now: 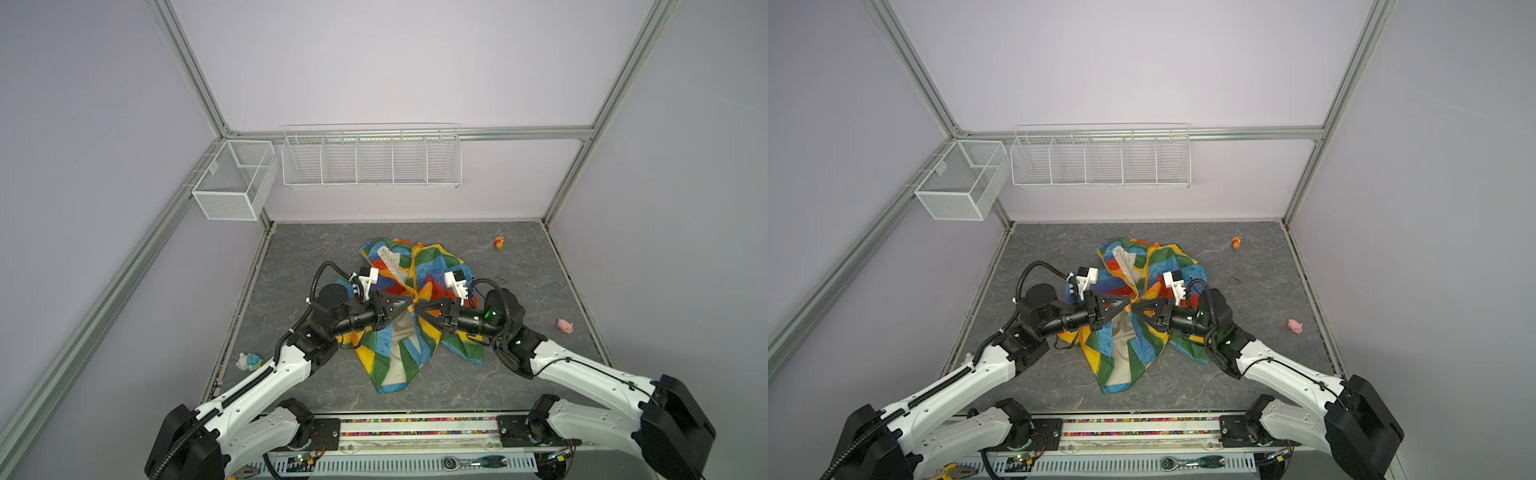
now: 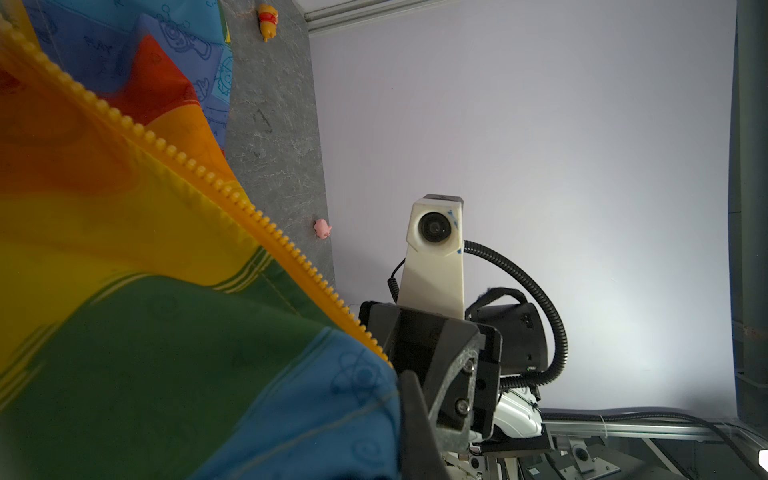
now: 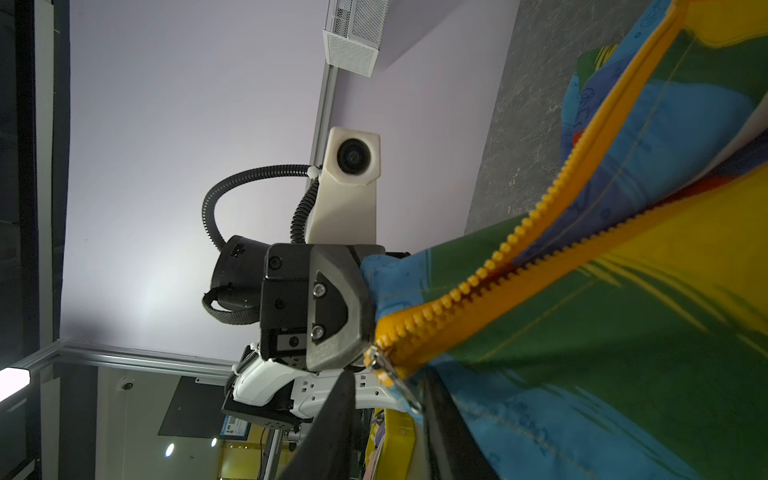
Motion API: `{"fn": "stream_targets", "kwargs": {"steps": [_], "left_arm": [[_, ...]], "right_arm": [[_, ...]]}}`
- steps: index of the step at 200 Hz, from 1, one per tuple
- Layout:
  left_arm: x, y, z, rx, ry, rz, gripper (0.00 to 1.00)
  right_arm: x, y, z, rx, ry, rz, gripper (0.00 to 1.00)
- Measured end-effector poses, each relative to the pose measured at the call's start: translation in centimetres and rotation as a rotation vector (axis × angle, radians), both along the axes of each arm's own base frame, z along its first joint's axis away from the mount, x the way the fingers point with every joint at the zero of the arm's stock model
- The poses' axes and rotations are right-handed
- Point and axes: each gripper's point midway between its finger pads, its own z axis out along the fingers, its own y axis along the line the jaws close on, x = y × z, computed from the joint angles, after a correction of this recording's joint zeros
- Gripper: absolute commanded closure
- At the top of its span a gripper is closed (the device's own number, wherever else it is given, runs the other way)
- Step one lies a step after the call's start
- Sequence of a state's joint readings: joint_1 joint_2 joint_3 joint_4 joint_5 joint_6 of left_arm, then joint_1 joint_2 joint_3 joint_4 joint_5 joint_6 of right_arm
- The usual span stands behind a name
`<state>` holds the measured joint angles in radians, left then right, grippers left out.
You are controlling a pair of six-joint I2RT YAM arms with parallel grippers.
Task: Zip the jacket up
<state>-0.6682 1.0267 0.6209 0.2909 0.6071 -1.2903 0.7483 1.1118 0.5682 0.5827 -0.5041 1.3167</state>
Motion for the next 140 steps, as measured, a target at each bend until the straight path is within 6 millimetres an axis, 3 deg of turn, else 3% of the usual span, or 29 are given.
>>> {"fn": "stream_targets", "kwargs": {"steps": [140], "left_arm": [[-0.14, 0.11, -0.45, 0.005, 0.007, 0.0, 1.0]], "right_arm": [[0.21, 0.05, -0.15, -0.02, 0.0, -0.006, 0.84]]}}
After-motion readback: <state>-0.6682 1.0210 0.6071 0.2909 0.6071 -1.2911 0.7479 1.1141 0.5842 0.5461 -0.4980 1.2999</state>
